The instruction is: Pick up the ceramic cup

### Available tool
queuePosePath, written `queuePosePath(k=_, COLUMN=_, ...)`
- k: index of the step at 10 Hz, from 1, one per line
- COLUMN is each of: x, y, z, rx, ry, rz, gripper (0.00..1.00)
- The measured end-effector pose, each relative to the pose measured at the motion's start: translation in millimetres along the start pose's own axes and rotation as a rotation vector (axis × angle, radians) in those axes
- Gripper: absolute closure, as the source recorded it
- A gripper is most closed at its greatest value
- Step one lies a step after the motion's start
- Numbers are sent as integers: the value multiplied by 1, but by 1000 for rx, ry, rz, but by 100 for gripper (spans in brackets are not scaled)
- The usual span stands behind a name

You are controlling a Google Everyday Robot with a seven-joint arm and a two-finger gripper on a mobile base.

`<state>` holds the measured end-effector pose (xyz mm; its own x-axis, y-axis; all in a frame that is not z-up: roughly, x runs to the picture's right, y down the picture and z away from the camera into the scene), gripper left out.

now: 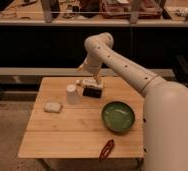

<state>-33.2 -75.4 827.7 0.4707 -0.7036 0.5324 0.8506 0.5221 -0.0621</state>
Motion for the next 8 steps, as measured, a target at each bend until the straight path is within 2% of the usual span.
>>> queuePosePath(k=2, x=-20, y=-22, z=14, rx=-31, ry=-44, rz=-50, gripper=20)
queuePosePath(k=3, x=-25, y=-28, z=21, rx=-44, ry=-53, rz=-63, gripper=20)
queuePosePath(k=5, x=-32, y=-36, z=39, rx=-72, ry=-53, rz=-86, gripper=20)
queuePosePath(k=8, x=-49, y=-55, z=79, rx=-97, ry=-60, rz=-98, gripper=20)
